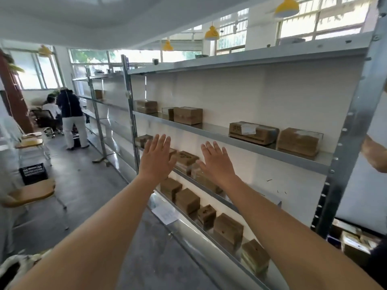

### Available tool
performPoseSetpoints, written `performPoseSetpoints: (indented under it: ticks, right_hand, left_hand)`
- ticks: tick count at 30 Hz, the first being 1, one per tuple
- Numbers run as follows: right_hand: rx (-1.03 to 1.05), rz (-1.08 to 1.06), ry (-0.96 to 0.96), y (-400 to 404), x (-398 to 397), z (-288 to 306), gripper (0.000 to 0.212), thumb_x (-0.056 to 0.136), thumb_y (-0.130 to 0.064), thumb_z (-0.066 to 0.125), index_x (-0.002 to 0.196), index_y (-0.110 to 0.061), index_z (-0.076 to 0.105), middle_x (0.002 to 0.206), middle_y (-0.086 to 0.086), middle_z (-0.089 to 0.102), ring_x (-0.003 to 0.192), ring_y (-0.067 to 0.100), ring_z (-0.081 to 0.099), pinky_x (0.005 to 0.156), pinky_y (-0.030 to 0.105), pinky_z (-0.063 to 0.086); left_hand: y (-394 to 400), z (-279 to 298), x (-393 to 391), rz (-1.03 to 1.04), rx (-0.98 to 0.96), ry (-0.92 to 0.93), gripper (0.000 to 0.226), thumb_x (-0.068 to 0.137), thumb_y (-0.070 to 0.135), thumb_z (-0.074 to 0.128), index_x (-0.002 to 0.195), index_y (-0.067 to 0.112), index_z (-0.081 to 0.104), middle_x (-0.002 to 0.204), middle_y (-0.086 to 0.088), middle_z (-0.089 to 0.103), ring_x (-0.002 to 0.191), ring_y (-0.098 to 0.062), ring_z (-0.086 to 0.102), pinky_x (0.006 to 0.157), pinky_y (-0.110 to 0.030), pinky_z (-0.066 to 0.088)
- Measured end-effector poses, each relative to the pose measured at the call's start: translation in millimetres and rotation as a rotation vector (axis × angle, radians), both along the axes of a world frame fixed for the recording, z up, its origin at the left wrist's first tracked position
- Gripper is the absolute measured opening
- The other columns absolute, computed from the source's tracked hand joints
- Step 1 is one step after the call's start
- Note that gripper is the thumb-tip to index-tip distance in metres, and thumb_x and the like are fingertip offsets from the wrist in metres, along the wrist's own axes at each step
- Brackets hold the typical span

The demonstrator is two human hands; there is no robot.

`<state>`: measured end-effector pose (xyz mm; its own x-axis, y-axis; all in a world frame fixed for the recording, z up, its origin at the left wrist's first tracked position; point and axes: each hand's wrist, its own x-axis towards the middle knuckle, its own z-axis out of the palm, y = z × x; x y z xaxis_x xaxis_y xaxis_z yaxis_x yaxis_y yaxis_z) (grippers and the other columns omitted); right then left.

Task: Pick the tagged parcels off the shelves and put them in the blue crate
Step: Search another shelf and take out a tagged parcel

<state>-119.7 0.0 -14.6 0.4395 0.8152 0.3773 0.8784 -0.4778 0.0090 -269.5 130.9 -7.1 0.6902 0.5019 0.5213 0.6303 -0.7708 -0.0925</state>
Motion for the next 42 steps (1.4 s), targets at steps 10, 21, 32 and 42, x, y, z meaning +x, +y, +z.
performPoseSetpoints:
  ticks: [10, 21, 32, 42]
  right_hand:
    - [0.043, 0.043, -0.014, 116.1, 31.4, 19.7, 0.063, 0.102, -0.047, 0.029, 0.154, -0.016, 0.012, 0.163, 0.005, 0.010, 0.150, 0.027, 0.005, 0.121, 0.048, 0.006]
    - [0.059, 0.112, -0.020, 265.2, 69.5, 33.9, 0.063, 0.101, -0.048, 0.032, 0.153, -0.017, 0.015, 0.163, 0.005, 0.011, 0.150, 0.028, 0.004, 0.120, 0.049, 0.006]
    - [0.082, 0.215, -0.053, 424.7, 141.8, 46.5, 0.065, 0.102, -0.048, 0.027, 0.155, -0.015, 0.008, 0.163, 0.006, 0.005, 0.150, 0.024, -0.002, 0.119, 0.047, -0.001]
    - [0.036, 0.296, 0.027, 583.9, 174.8, 37.2, 0.066, 0.102, -0.047, 0.027, 0.155, -0.014, 0.004, 0.163, 0.005, -0.002, 0.150, 0.024, -0.008, 0.118, 0.047, -0.003]
  left_hand:
    - [101.7, -2.5, 11.5, 0.053, 0.026, -0.022, 0.061, 0.102, 0.041, 0.023, 0.154, 0.013, 0.010, 0.162, -0.007, 0.011, 0.150, -0.022, 0.003, 0.120, -0.040, -0.001]
    - [239.6, 18.9, 41.0, 0.147, -0.018, -0.080, 0.061, 0.102, 0.041, 0.025, 0.154, 0.012, 0.009, 0.162, -0.007, 0.009, 0.150, -0.022, 0.001, 0.122, -0.040, 0.001]
    - [366.9, 18.7, 106.7, 0.230, -0.044, -0.084, 0.063, 0.103, 0.043, 0.020, 0.154, 0.010, 0.004, 0.163, -0.007, 0.005, 0.150, -0.022, -0.002, 0.123, -0.040, 0.001]
    - [502.5, 17.9, 130.0, 0.328, -0.064, -0.104, 0.063, 0.103, 0.042, 0.025, 0.154, 0.011, 0.005, 0.163, -0.005, 0.007, 0.150, -0.020, -0.001, 0.122, -0.037, 0.000]
